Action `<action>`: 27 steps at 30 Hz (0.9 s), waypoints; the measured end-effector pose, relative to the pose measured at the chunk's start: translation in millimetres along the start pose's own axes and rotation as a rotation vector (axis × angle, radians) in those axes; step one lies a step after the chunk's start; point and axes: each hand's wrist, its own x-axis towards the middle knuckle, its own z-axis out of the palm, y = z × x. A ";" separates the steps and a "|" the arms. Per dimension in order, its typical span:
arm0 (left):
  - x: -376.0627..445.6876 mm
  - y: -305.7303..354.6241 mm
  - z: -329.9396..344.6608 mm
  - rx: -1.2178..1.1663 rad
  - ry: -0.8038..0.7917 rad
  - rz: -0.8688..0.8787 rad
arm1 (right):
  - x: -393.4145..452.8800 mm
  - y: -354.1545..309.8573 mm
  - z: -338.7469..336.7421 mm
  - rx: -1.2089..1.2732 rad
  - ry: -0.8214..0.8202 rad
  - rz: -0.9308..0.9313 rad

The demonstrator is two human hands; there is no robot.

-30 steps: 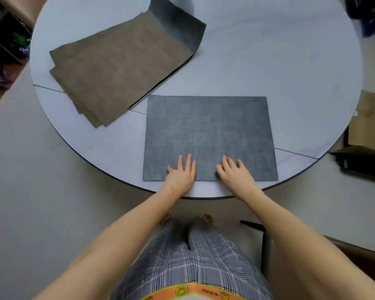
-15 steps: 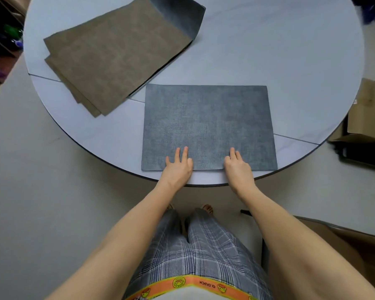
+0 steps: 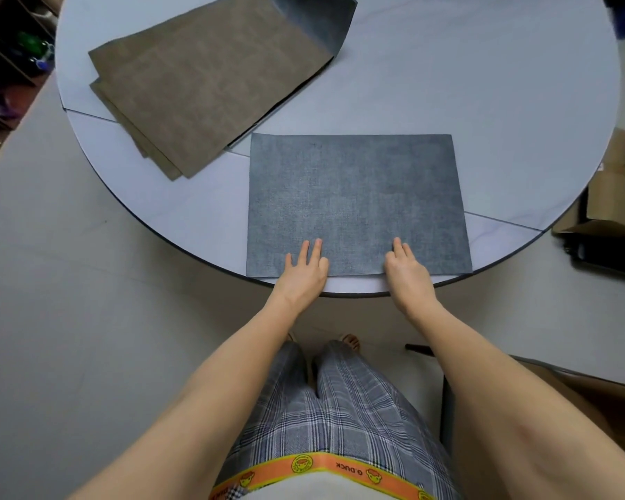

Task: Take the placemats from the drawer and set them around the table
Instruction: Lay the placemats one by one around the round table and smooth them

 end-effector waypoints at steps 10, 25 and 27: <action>-2.3 1.2 0.9 -0.078 0.005 -0.014 | -3.4 -1.9 3.1 0.007 0.013 0.026; 5.9 8.1 -10.5 -0.119 0.023 -0.088 | -5.3 18.1 5.7 0.451 0.174 0.083; 11.5 15.3 -20.8 -0.115 0.083 -0.116 | -8.9 35.7 1.7 0.617 0.292 0.175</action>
